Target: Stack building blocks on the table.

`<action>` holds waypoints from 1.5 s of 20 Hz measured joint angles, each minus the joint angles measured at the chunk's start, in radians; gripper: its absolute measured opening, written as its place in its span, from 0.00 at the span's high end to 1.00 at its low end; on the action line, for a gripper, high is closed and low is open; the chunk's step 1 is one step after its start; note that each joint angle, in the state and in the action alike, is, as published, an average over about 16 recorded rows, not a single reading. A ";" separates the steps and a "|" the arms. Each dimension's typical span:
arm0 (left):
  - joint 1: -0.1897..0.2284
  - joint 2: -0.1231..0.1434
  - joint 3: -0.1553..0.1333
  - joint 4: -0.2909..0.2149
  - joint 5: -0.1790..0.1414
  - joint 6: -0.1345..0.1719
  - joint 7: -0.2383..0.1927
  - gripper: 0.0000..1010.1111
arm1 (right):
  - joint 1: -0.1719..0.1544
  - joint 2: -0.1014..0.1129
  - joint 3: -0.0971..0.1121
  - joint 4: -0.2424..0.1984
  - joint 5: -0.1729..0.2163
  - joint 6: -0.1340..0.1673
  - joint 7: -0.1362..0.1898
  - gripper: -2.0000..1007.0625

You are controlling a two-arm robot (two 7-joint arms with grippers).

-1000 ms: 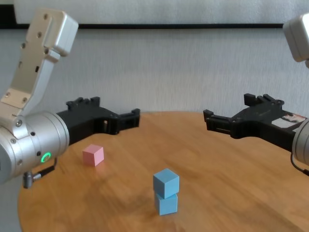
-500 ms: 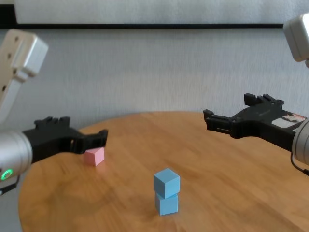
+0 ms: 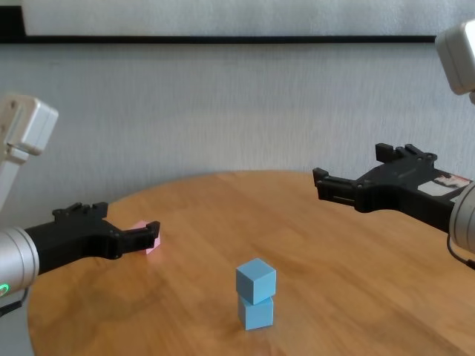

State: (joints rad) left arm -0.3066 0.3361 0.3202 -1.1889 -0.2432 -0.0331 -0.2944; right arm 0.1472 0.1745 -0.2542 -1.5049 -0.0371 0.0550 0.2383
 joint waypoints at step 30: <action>-0.228 -0.062 -0.007 0.402 0.049 -0.070 -0.162 0.01 | 0.000 0.000 0.000 0.000 0.000 0.000 0.000 0.00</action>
State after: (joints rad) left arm -0.5343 0.2738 0.3133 -0.7865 -0.1937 -0.1032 -0.4567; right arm 0.1471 0.1743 -0.2542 -1.5050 -0.0372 0.0550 0.2383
